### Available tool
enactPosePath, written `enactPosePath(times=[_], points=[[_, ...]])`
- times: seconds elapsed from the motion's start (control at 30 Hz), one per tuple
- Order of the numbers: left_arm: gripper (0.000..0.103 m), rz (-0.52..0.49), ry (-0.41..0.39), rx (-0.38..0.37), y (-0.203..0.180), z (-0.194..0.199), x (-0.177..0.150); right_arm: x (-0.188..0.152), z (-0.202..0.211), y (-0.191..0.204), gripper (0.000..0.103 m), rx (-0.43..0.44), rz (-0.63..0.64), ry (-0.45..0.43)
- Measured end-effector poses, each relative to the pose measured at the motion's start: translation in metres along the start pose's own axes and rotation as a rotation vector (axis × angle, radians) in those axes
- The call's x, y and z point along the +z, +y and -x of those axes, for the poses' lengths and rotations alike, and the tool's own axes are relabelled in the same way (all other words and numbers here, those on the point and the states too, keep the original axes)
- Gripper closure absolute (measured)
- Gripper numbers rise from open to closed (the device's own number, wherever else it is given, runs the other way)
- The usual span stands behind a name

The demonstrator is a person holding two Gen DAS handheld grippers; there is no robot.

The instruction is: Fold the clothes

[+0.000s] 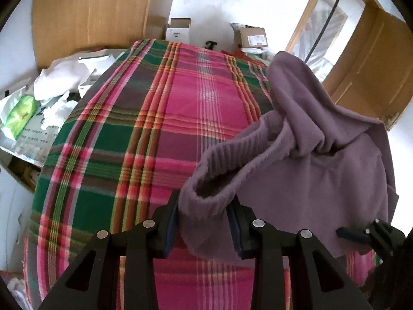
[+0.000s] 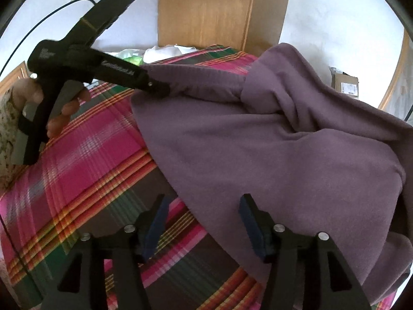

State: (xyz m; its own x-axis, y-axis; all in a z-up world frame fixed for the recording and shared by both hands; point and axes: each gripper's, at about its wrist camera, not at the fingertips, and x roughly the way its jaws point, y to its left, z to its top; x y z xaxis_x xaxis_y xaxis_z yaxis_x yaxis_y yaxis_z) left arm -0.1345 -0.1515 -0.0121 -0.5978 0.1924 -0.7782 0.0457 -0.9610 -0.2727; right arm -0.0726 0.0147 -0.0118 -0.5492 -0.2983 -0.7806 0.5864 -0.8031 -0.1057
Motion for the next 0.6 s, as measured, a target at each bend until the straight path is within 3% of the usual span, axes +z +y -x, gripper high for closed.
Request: enactPosePath(times=[0.27, 0.33, 0.4, 0.43, 0.5, 0.6], points=[[0.068, 0.179, 0.008, -0.129, 0.019, -0.010, 0.009, -0.003, 0.003, -0.008, 0.050, -0.051, -0.035, -0.018], [0.080, 0.201, 0.002, -0.135, 0.020, -0.009, 0.009, -0.003, 0.004, -0.009, 0.064, -0.046, -0.044, -0.015], [0.081, 0.217, -0.003, -0.136, 0.020, -0.007, 0.010, -0.003, 0.004, -0.006, 0.078, -0.053, -0.040, -0.015], [0.087, 0.222, -0.009, -0.138, 0.020, -0.006, 0.009, -0.004, 0.005, -0.005, 0.085, -0.059, -0.035, -0.015], [0.091, 0.226, -0.021, -0.129, 0.017, -0.001, 0.009, -0.006, 0.007, -0.002, 0.095, -0.067, -0.032, -0.013], [0.092, 0.241, -0.038, -0.131, 0.015, 0.005, 0.009, -0.006, 0.008, 0.002, 0.099, -0.077, -0.028, -0.013]])
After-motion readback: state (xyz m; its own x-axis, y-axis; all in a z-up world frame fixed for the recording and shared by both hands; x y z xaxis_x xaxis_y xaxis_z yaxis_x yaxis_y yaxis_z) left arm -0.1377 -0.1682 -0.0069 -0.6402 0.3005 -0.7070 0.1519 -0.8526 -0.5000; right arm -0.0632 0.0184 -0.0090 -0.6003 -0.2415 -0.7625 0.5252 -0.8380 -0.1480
